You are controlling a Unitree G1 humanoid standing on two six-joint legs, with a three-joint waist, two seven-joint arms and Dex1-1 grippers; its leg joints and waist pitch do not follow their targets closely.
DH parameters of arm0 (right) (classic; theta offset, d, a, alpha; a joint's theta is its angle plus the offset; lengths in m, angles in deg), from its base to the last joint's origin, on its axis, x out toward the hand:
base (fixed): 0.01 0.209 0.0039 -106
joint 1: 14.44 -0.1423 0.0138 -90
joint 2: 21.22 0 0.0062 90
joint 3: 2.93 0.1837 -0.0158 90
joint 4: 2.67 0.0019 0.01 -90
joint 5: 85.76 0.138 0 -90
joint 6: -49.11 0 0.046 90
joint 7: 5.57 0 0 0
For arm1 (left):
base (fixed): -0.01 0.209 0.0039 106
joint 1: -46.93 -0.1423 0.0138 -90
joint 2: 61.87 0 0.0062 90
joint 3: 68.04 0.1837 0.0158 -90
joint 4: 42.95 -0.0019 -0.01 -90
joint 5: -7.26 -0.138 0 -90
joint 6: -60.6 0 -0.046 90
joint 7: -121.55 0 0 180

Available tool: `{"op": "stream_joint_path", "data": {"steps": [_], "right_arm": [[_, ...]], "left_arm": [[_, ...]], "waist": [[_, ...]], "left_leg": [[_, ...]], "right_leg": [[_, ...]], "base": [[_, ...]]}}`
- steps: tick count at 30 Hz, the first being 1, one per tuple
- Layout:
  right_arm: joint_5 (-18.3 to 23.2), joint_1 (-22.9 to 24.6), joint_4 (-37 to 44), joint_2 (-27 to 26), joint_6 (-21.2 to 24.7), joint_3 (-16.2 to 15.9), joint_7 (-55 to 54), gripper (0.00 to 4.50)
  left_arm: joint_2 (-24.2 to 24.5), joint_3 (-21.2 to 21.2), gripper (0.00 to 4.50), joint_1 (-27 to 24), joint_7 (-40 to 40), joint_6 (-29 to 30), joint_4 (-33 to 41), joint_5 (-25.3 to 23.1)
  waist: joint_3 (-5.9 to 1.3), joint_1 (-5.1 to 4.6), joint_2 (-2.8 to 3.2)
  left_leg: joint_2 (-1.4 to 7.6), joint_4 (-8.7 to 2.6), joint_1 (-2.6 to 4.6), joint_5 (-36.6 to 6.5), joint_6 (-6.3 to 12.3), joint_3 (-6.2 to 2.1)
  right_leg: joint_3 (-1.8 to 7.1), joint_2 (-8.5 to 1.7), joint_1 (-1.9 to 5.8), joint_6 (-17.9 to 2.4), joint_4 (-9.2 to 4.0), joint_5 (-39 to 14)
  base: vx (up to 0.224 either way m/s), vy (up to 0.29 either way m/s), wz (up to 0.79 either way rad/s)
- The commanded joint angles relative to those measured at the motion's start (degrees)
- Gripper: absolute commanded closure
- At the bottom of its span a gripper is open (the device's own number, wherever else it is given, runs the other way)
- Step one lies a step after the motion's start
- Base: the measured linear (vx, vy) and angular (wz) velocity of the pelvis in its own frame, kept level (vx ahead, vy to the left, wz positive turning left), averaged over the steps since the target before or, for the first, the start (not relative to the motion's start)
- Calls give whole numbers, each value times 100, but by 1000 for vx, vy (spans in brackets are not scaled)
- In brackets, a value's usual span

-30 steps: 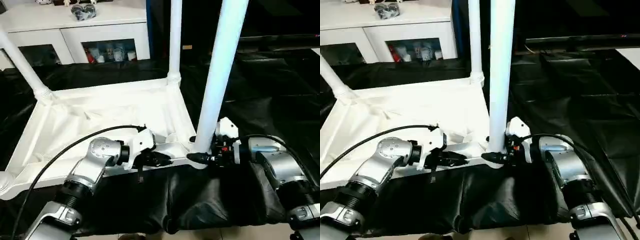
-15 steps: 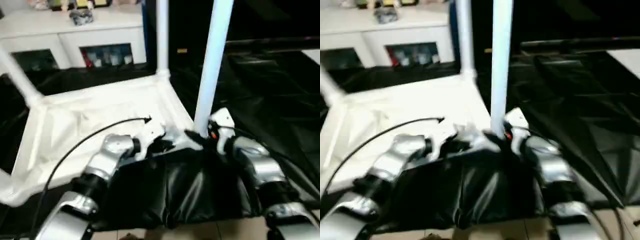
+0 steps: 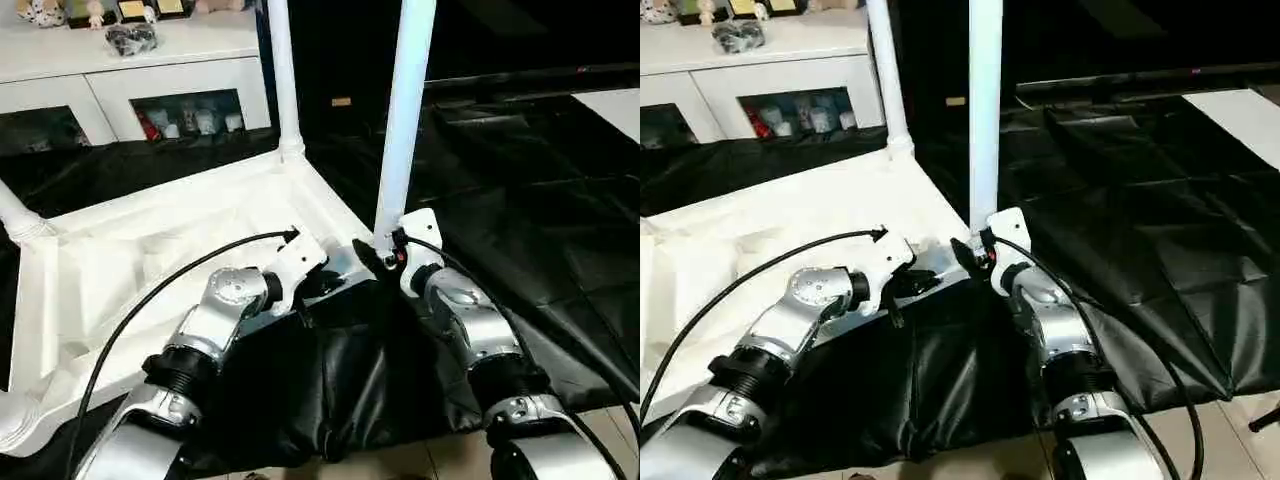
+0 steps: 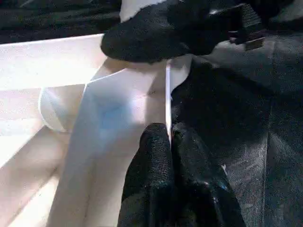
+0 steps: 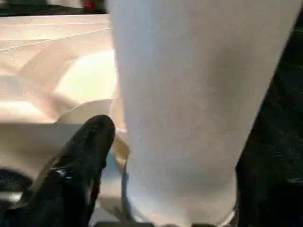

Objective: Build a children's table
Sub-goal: Rotate leg to tighten

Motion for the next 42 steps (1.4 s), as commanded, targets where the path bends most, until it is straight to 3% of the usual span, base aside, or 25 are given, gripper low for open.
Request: {"op": "stream_joint_path", "data": {"steps": [1,2,6,9,10,11,14,15,17,19,25,31,42], "right_arm": [[-14,130,29,-231,21,-800,827,40],[-40,160,74,-98,-52,-832,990,29],[-88,241,217,351,-274,-893,1509,2],[47,313,413,676,-272,-883,2119,2],[47,313,413,676,-272,-883,2119,2],[235,406,676,966,-164,-876,2778,2],[379,463,859,1242,-11,-926,3328,2],[422,476,897,1352,14,-971,3529,2],[455,483,920,1431,24,-999,3658,2],[542,481,975,1592,173,-1025,3974,2],[841,411,1060,1749,673,-893,4457,18],[861,350,977,1804,711,-892,4474,64],[852,367,995,1823,730,-939,4511,156]], "left_arm": [[-172,236,450,100,305,-244,391,221],[-102,254,450,58,482,-284,449,254],[120,259,450,-26,882,-380,558,344],[293,231,450,-47,1111,-439,568,387],[293,231,450,-47,1111,-439,568,387],[451,198,450,-73,1322,-493,584,421],[589,166,450,-121,1549,-486,668,504],[643,163,450,-141,1626,-481,705,542],[686,165,450,-154,1689,-484,725,572],[776,152,450,-183,1817,-491,753,621],[938,144,450,-264,2084,-460,848,719],[978,142,450,-311,2154,-432,893,734],[1015,140,450,-341,2180,-397,926,739]], "waist": [[-306,21,-46],[-321,34,-21],[-391,69,-32],[-443,166,-44],[-436,194,-44],[-406,231,-57],[-382,295,-43],[-360,306,-46],[-335,309,-50],[-336,311,-63],[-366,339,-80],[-380,346,-69],[-377,369,-70]], "left_leg": [[346,-483,35,-1579,226,-217],[354,-471,37,-1413,281,-216],[352,-382,26,-784,573,-185],[349,-277,-25,-90,999,-168],[351,-272,-24,-105,1046,-163],[356,-283,-21,-279,1062,-151],[397,-315,-4,-598,952,-161],[406,-348,17,-857,773,-163],[401,-371,34,-1106,585,-159],[402,-384,47,-1174,482,-158],[379,-341,-6,-765,621,-161],[384,-326,12,-688,645,-157],[380,-328,10,-731,573,-160]], "right_leg": [[276,-458,194,-1221,-451,-1332],[267,-457,205,-1296,-420,-1062],[246,-435,253,-1541,-298,-15],[231,-433,241,-1660,-180,871],[226,-430,223,-1657,-186,844],[220,-420,212,-1626,-216,580],[224,-422,202,-1547,-250,17],[230,-417,181,-1521,-292,-404],[246,-422,163,-1472,-333,-797],[257,-417,163,-1427,-346,-951],[252,-428,187,-1462,-291,-552],[247,-420,173,-1508,-271,-381],[246,-421,178,-1457,-279,-533]], "base": [[0,0,0],[0,0,0],[40,-4,1],[0,0,0],[0,0,0],[0,0,0],[0,0,0],[0,0,0],[0,0,0],[0,0,0],[0,0,0],[0,0,0],[0,0,0]]}}
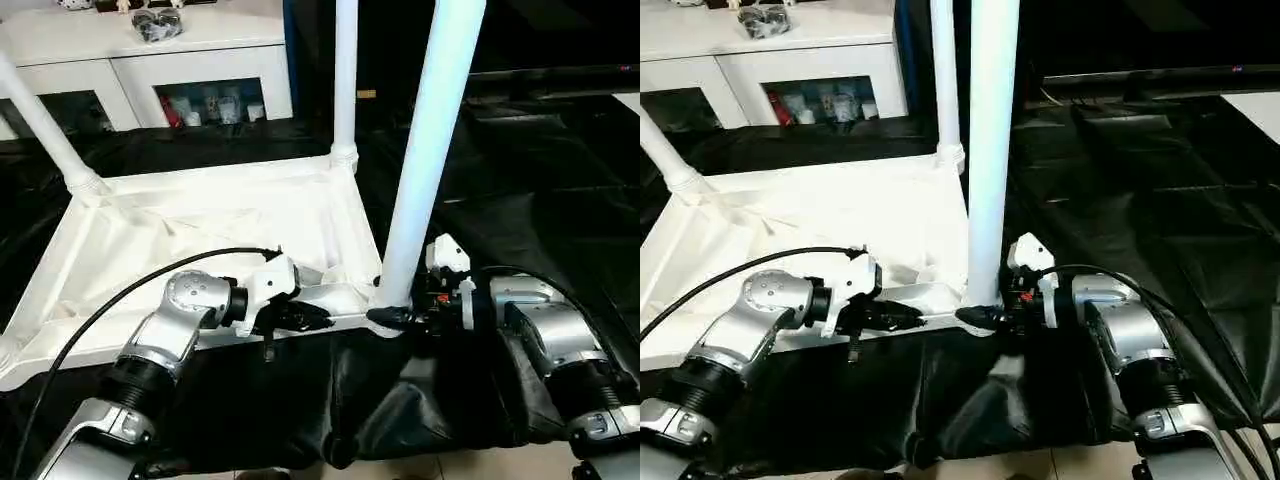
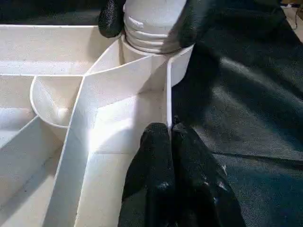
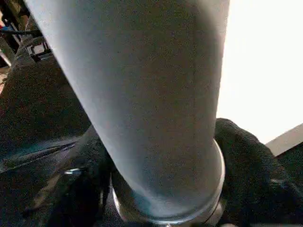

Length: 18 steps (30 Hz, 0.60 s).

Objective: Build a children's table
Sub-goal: Rotate leg to tighten

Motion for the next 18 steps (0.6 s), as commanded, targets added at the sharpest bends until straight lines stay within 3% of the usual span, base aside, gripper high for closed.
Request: {"op": "stream_joint_path", "data": {"steps": [1,6,8,10,12,13,14,17,18], "right_arm": [[-7,0,30,-10,61,-149,159,156],[-25,98,65,-102,78,-153,-15,179],[-211,119,-73,-365,-56,-103,-694,180],[-308,113,-170,-501,-139,-74,-1049,180],[-543,-30,-685,-1168,-111,114,-2581,181],[-545,-51,-736,-1248,-85,142,-2733,181],[-546,-84,-815,-1372,-42,186,-2967,181],[-501,-265,-1088,-1887,46,364,-3850,182],[-544,-470,-1342,-2264,25,488,-4609,182]], "left_arm": [[44,-40,450,84,-48,-26,268,119],[-72,-81,450,151,-449,-42,126,-19],[-307,-150,450,280,-999,70,-64,-142],[-412,-171,450,329,-1204,87,-133,-187],[-875,-182,450,487,-1915,249,-294,-325],[-923,-179,450,510,-1998,273,-320,-347],[-998,-173,450,545,-2127,309,-361,-381],[-1325,-192,450,733,-2665,427,-579,-473],[-1581,-216,450,882,-3068,480,-740,-519]], "waist": [[-379,7,-65],[-379,13,-70],[-363,2,-102],[-350,-10,-93],[-340,-52,-89],[-319,-95,-64],[-331,-130,-81],[-320,-193,-55],[-324,-201,-38]], "left_leg": [[359,-371,111,-718,571,-168],[360,-365,113,-716,588,-166],[366,-376,120,-775,513,-159],[345,-392,128,-869,416,-170],[342,-408,136,-952,300,-168],[330,-438,154,-1159,167,-190],[327,-452,154,-1232,96,-210],[319,-458,155,-1358,83,-203],[313,-459,161,-1366,59,-207]], "right_leg": [[246,-423,284,-1461,-356,-504],[245,-422,282,-1471,-354,-489],[256,-425,269,-1430,-381,-660],[253,-427,264,-1359,-416,-934],[267,-428,245,-1314,-427,-1141],[257,-433,239,-1271,-469,-1420],[253,-436,269,-1208,-469,-1536],[271,-429,243,-1176,-500,-1540],[269,-428,237,-1179,-498,-1539]], "base": [[0,0,0],[0,0,0],[0,0,0],[0,0,0],[0,0,0],[0,0,0],[0,0,0],[0,0,0],[0,0,0]]}}
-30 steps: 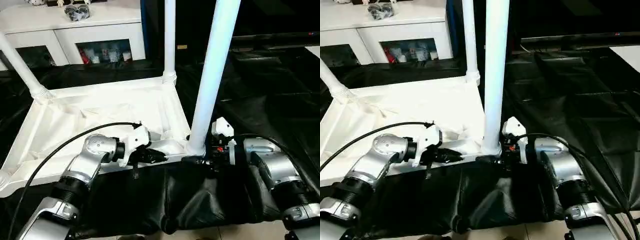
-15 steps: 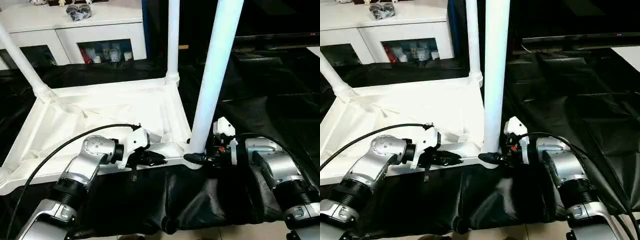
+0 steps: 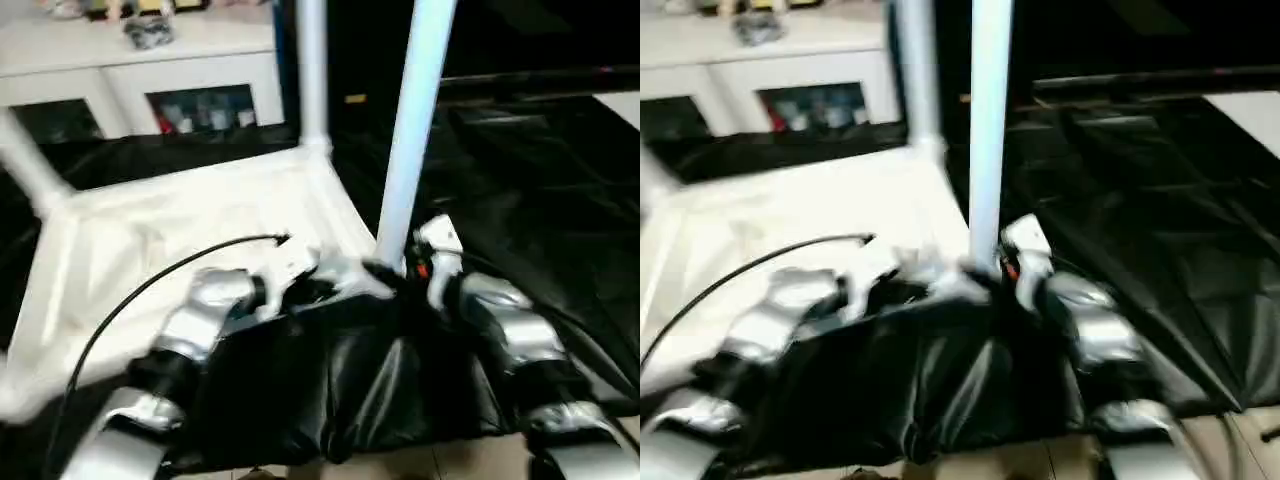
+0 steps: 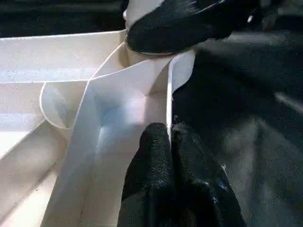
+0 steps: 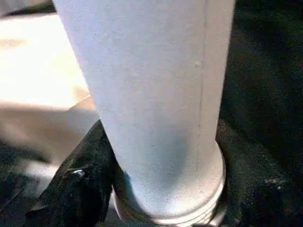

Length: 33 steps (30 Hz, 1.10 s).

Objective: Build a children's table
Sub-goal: Rotate leg to tighten

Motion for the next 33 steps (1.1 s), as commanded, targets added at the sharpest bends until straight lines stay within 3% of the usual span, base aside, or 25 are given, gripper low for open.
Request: {"op": "stream_joint_path", "data": {"steps": [1,2,5,6,7,9,11,14,16,17,19,22,26,29,32,33], "right_arm": [[-124,-48,-418,-682,164,-433,-482,182],[-132,-122,-502,-791,145,-398,-664,182],[-260,-202,-577,-907,-121,-464,-759,182],[-287,-207,-586,-913,-150,-472,-771,126],[-389,-218,-610,-911,-235,-516,-840,112],[-476,-177,-574,-861,-365,-546,-848,112],[-491,-172,-588,-841,-471,-483,-923,89],[-470,-80,-383,-600,-643,-399,-861,68],[-490,-12,-232,-410,-680,-368,-671,32],[-497,24,-140,-277,-669,-353,-544,32],[-488,78,10,-62,-637,-314,-329,25],[-472,90,137,248,-609,-250,-81,9],[-417,91,200,449,-574,-237,95,9],[-294,147,400,839,-489,-400,944,9],[-97,265,695,1076,-341,-569,1780,9],[-30,314,801,1160,-289,-637,2070,9]], "left_arm": [[-493,32,450,412,-672,3,-7,31],[-555,49,450,444,-714,5,-35,19],[-610,131,450,478,-726,-86,-69,-84],[-612,137,450,479,-721,-100,-73,-100],[-609,149,450,473,-701,-137,-68,-124],[-535,162,450,404,-503,-268,8,-81],[-484,168,450,358,-401,-334,45,-61],[-278,159,450,185,-33,-422,251,68],[-158,122,450,101,181,-502,339,141],[-84,110,450,58,298,-496,398,180],[48,104,450,-12,496,-522,487,230],[204,68,450,-92,736,-512,606,311],[308,63,450,-147,904,-504,699,373],[493,81,450,-272,1239,-511,900,489],[609,97,450,-335,1433,-494,1005,571],[646,98,450,-356,1497,-479,1043,609]], "waist": [[-309,-33,-60],[-323,-16,-45],[-337,3,-71],[-341,6,-68],[-348,7,-68],[-361,13,-71],[-352,16,-69],[-340,9,-62],[-350,0,-65],[-354,4,-35],[-370,16,-60],[-379,56,-42],[-370,78,-46],[-361,94,-66],[-355,106,-57],[-356,145,-72]], "left_leg": [[308,-472,110,-1377,25,-214],[304,-460,133,-1406,29,-210],[309,-447,87,-1242,181,-202],[312,-442,82,-1185,213,-201],[311,-436,68,-1049,276,-200],[310,-416,56,-873,378,-192],[315,-418,63,-898,439,-190],[323,-433,61,-1017,410,-192],[326,-428,59,-968,435,-193],[330,-424,65,-939,444,-193],[332,-404,54,-776,526,-185],[333,-373,58,-599,666,-165],[342,-374,61,-627,658,-162],[346,-372,48,-758,638,-160],[347,-370,56,-737,662,-151],[356,-365,49,-731,690,-153]], "right_leg": [[247,-425,211,-1177,-512,-1576],[248,-435,205,-1149,-523,-1604],[255,-442,232,-1146,-502,-1318],[255,-440,233,-1166,-489,-1217],[252,-436,250,-1207,-462,-1003],[245,-439,260,-1290,-427,-698],[245,-444,260,-1315,-431,-734],[249,-445,253,-1290,-447,-926],[247,-435,262,-1303,-426,-759],[250,-436,260,-1323,-418,-690],[252,-431,279,-1386,-383,-410],[240,-418,268,-1504,-342,-83],[240,-418,266,-1482,-349,-181],[235,-421,288,-1460,-359,-370],[237,-408,257,-1455,-368,-416],[239,-410,275,-1435,-358,-425]], "base": [[0,0,0],[0,0,0],[0,0,0],[0,0,0],[0,0,0],[0,0,0],[0,0,0],[0,0,0],[0,0,0],[0,0,0],[0,0,0],[0,0,0],[0,0,0],[0,0,0],[0,0,0],[0,0,0]]}}
